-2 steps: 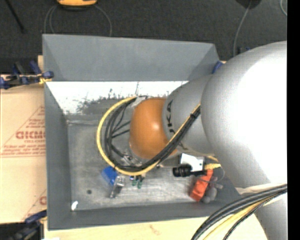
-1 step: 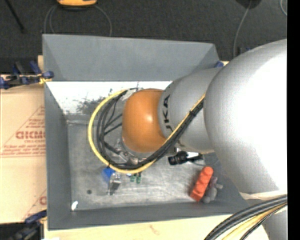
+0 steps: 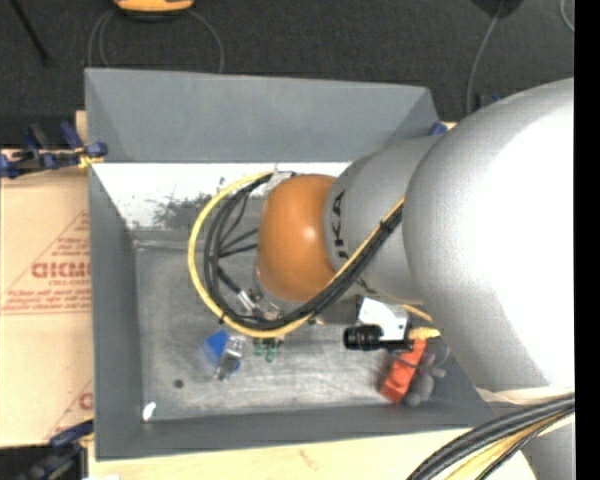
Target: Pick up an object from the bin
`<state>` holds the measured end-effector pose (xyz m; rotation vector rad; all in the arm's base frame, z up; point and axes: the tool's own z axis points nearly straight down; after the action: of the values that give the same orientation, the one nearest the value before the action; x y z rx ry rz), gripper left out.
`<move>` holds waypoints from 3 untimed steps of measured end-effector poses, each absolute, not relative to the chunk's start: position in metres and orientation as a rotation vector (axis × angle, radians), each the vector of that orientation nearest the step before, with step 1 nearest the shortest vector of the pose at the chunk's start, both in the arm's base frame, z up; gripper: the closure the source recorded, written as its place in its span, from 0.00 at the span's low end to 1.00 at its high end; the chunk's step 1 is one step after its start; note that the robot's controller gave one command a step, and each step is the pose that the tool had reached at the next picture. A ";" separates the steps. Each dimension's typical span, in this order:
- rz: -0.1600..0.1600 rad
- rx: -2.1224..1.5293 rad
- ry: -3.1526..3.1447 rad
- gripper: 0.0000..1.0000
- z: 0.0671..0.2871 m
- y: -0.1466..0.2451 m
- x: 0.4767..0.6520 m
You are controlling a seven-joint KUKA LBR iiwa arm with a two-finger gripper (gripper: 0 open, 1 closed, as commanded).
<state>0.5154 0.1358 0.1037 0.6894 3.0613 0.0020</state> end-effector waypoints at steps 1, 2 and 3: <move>0.004 0.811 3.025 0.00 0.073 0.149 0.509; 0.003 0.812 3.030 0.00 0.075 0.149 0.511; 0.008 0.813 3.020 1.00 0.078 0.148 0.514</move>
Offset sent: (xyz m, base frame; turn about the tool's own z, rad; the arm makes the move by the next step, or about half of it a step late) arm -0.0101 0.0150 -0.0337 0.0812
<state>0.5138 0.1480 0.0781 0.8126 3.0200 0.0077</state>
